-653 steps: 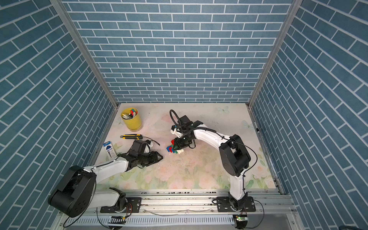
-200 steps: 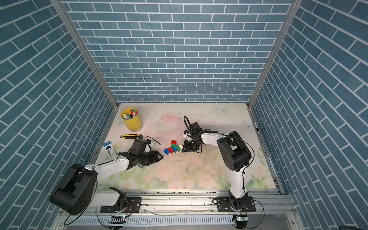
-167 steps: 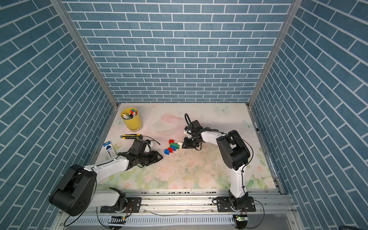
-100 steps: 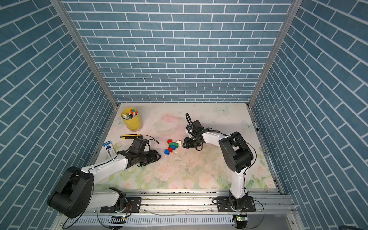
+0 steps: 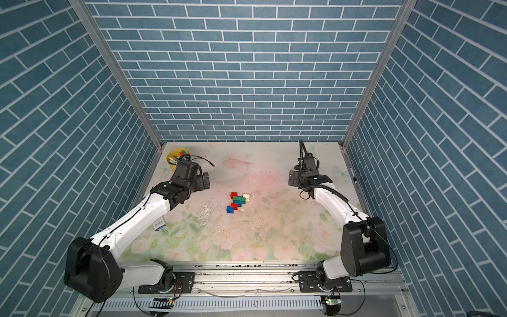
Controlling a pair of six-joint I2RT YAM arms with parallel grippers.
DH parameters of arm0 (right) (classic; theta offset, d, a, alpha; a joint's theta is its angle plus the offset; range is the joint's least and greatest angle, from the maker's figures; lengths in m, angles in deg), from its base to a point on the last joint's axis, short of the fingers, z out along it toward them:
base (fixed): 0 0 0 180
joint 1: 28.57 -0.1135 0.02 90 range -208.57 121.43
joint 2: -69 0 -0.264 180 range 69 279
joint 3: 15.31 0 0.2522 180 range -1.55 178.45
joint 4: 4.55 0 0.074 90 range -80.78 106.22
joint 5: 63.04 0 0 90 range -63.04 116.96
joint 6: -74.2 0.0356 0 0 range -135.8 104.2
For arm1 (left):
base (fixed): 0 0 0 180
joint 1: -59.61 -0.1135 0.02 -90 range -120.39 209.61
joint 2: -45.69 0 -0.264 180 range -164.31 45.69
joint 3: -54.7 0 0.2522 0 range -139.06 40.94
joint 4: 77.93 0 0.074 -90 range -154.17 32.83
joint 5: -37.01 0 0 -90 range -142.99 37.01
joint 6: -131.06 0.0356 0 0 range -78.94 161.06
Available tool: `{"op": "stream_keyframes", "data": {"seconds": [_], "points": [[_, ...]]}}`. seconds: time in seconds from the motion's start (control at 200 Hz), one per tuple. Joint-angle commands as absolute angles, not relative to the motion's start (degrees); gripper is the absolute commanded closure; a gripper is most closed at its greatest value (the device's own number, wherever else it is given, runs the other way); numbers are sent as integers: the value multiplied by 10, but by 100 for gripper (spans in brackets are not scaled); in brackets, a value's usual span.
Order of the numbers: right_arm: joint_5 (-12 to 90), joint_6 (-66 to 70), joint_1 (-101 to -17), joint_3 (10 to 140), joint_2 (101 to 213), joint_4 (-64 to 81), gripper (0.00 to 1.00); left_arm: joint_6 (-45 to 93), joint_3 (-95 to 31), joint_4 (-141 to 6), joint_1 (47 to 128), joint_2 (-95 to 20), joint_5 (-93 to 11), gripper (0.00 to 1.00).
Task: Assemble the letter y with lego
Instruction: Reset both arms
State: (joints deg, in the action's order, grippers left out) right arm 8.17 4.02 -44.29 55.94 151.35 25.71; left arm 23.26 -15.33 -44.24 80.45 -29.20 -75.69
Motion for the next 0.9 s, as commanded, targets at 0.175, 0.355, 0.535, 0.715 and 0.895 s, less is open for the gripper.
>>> {"op": "stream_keyframes", "data": {"seconds": [0.175, 0.355, 0.535, 0.715, 0.895], "points": [[-55, -86, -370, 404, 1535, -23, 1, 357, -52, -667, 686, -366, -817, 3], [73, -117, -316, 275, 1514, -228, 1, 420, 39, -828, 672, -343, -781, 10], [153, -117, -286, 214, 1560, -364, 1, 437, 80, -886, 672, -372, -732, 1], [116, -119, -292, 196, 1568, -421, 1, 473, -28, -774, 662, -458, -628, 1], [119, -117, -291, 200, 1566, -410, 1, 454, 121, -984, 631, -396, -595, 1]]}}
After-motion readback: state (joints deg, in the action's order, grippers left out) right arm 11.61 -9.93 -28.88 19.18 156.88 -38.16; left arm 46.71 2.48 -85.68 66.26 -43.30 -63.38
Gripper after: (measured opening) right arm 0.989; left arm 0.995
